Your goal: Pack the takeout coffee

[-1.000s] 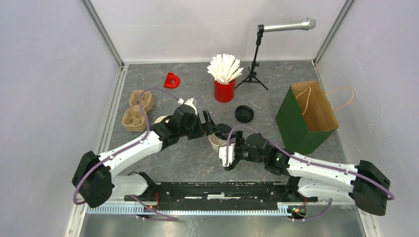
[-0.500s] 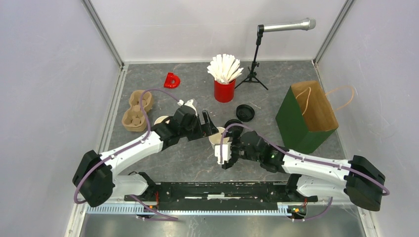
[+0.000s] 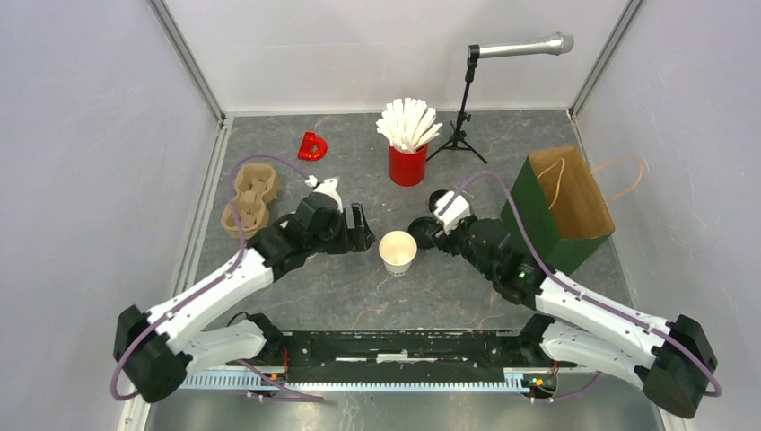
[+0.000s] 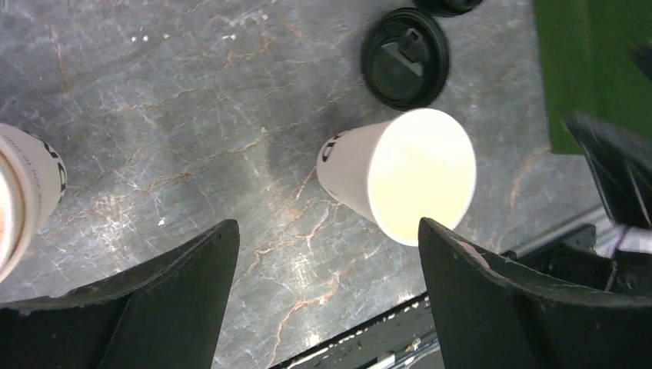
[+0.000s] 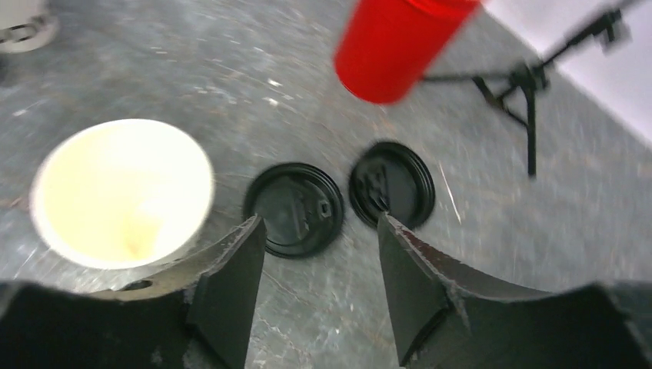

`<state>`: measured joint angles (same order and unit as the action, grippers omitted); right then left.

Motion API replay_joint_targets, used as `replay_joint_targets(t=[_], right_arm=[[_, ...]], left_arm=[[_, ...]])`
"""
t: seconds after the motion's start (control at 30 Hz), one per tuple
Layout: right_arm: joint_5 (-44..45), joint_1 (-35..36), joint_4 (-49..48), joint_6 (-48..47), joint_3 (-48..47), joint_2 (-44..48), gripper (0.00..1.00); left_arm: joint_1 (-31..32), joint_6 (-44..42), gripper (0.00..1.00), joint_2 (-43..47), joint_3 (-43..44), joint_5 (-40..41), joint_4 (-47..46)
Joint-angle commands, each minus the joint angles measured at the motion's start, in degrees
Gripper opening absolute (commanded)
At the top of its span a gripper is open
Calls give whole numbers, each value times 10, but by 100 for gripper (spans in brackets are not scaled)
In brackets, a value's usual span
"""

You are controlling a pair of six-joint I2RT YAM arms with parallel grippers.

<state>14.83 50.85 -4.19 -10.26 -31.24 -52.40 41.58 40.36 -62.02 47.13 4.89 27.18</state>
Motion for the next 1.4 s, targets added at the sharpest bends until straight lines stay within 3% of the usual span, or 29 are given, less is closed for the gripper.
replay_joint_targets(t=[0.0,0.17,0.47,0.7,1.37], right_arm=[[69,-50,57,154,-37,-29,59],[80,-82,110,221,-69,-119,50],[60,-100,47,245,-77,-228,33],[37,-112,-12,252,-79,-275,30],[5,-144,-39,266,-73,-337,26]], left_arm=[[-2,-116,99,74,27,-20,19],[-2,-179,100,146,27,6,66],[-2,-213,100,245,-33,2,58],[-2,-211,100,259,-44,-18,49],[-2,-188,88,224,-32,18,60]])
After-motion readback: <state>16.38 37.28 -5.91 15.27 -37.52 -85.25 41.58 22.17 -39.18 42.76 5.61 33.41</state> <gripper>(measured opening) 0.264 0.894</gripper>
